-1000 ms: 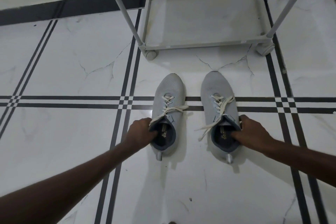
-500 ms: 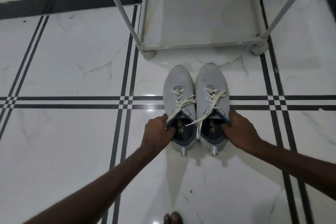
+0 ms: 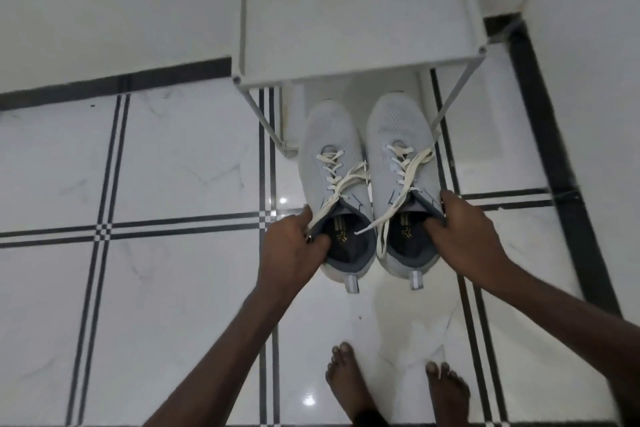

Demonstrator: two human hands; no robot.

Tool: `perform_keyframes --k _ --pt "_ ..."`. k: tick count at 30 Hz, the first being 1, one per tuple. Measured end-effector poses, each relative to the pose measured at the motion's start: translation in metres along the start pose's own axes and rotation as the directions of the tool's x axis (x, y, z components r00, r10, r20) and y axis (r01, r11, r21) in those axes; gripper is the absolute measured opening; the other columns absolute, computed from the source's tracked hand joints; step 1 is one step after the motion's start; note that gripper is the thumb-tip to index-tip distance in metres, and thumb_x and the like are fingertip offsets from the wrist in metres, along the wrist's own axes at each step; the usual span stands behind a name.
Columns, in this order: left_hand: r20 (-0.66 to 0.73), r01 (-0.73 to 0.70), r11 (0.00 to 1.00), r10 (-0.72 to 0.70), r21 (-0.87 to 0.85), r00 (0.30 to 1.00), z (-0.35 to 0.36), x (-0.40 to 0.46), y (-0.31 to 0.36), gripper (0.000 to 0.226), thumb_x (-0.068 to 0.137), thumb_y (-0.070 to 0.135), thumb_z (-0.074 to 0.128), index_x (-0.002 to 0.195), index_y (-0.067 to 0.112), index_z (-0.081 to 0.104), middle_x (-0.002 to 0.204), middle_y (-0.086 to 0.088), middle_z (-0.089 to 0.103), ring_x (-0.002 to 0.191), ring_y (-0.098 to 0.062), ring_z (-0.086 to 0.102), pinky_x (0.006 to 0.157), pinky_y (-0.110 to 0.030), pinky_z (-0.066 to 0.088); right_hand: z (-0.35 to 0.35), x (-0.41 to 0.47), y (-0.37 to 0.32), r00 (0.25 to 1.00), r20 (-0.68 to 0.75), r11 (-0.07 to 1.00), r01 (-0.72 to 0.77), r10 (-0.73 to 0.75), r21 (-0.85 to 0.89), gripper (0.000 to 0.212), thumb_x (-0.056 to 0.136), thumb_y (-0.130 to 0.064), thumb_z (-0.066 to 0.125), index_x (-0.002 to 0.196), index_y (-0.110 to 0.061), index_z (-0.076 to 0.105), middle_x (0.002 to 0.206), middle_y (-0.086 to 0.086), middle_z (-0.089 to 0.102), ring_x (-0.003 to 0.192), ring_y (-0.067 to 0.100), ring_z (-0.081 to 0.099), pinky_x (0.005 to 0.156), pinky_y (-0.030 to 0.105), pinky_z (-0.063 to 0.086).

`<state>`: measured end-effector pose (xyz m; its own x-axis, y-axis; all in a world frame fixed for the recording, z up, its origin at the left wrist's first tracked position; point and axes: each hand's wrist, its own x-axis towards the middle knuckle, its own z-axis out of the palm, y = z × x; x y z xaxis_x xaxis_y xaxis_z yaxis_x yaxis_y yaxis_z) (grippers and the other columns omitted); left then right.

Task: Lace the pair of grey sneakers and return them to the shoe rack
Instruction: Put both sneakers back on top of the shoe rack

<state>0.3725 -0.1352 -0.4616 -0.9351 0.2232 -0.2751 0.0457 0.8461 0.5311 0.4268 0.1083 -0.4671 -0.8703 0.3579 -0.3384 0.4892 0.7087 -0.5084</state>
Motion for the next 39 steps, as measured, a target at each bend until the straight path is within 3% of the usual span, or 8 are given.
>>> perform_keyframes --k 5,9,13,17,21,26,31,39 --pt "-0.051 -0.044 0.999 0.043 -0.029 0.998 -0.115 -0.014 0.065 0.012 0.076 0.022 0.063 0.081 0.011 0.062 0.053 -0.003 0.055 0.051 -0.019 0.049 0.049 -0.030 0.035 -0.104 -0.025 -0.075 0.998 -0.059 0.999 0.027 -0.024 0.042 0.009 0.084 -0.015 0.054 0.083 -0.007 0.050 0.078 0.009 0.060 0.071 0.030 0.054 0.059 0.033 0.034" --pt "-0.085 -0.067 0.997 0.065 -0.030 0.994 -0.196 -0.002 0.108 0.015 0.073 0.027 0.059 0.067 0.015 0.053 0.049 -0.001 0.049 0.047 -0.014 0.041 0.045 -0.017 0.028 -0.173 -0.025 -0.133 0.993 -0.115 0.998 0.044 -0.040 0.039 0.011 0.085 -0.016 0.053 0.091 -0.008 0.054 0.082 0.009 0.062 0.073 0.031 0.054 0.063 0.033 0.036" --pt "-0.117 -0.097 0.994 0.089 -0.058 0.989 -0.249 0.025 0.144 0.020 0.069 0.035 0.052 0.066 0.015 0.054 0.051 -0.001 0.055 0.052 -0.021 0.053 0.047 -0.021 0.033 -0.221 -0.005 -0.174 0.984 -0.166 0.997 0.068 -0.061 0.034 0.011 0.086 -0.016 0.053 0.090 -0.006 0.053 0.083 0.011 0.061 0.072 0.029 0.050 0.063 0.033 0.034" --pt "-0.159 -0.108 0.992 0.095 -0.073 0.983 -0.278 0.073 0.167 0.017 0.077 0.027 0.060 0.072 0.011 0.063 0.058 -0.007 0.063 0.058 -0.025 0.060 0.050 -0.025 0.039 -0.251 0.040 -0.204 0.978 -0.192 0.995 0.088 -0.079 0.038 0.010 0.086 -0.017 0.054 0.084 -0.007 0.050 0.076 0.007 0.058 0.071 0.030 0.052 0.058 0.032 0.032" --pt "-0.155 -0.090 0.993 0.077 -0.080 0.985 -0.275 0.135 0.171 0.019 0.075 0.026 0.061 0.070 0.007 0.061 0.059 -0.009 0.062 0.061 -0.029 0.062 0.054 -0.028 0.041 -0.251 0.105 -0.213 0.975 -0.217 0.996 0.064 -0.050 0.060 0.010 0.084 -0.015 0.055 0.079 -0.009 0.048 0.070 0.005 0.053 0.066 0.028 0.049 0.049 0.028 0.026" --pt "-0.108 -0.059 0.997 0.052 -0.059 0.993 -0.240 0.235 0.161 0.017 0.079 0.020 0.062 0.075 0.003 0.060 0.064 -0.013 0.064 0.063 -0.032 0.062 0.056 -0.033 0.045 -0.226 0.209 -0.201 0.985 -0.171 0.995 0.017 0.001 0.101 0.006 0.084 -0.010 0.053 0.081 -0.006 0.049 0.076 0.010 0.056 0.071 0.031 0.052 0.054 0.031 0.030" --pt "-0.041 0.023 0.999 -0.024 -0.044 0.999 -0.186 0.316 0.148 0.018 0.079 0.022 0.057 0.083 0.005 0.061 0.070 -0.011 0.064 0.069 -0.032 0.060 0.059 -0.030 0.039 -0.185 0.294 -0.178 0.995 -0.099 0.997 -0.012 0.019 0.076 0.007 0.084 -0.007 0.054 0.081 -0.004 0.048 0.074 0.011 0.055 0.068 0.030 0.049 0.061 0.031 0.033" --pt "0.012 0.095 0.995 -0.095 -0.014 0.995 -0.122 0.370 0.125 0.015 0.081 0.017 0.058 0.087 0.004 0.057 0.078 -0.017 0.067 0.076 -0.038 0.061 0.062 -0.034 0.040 -0.142 0.361 -0.143 1.000 -0.014 0.999 -0.023 0.024 0.045 0.007 0.081 -0.004 0.056 0.082 -0.002 0.049 0.074 0.014 0.057 0.066 0.031 0.050 0.061 0.032 0.035"
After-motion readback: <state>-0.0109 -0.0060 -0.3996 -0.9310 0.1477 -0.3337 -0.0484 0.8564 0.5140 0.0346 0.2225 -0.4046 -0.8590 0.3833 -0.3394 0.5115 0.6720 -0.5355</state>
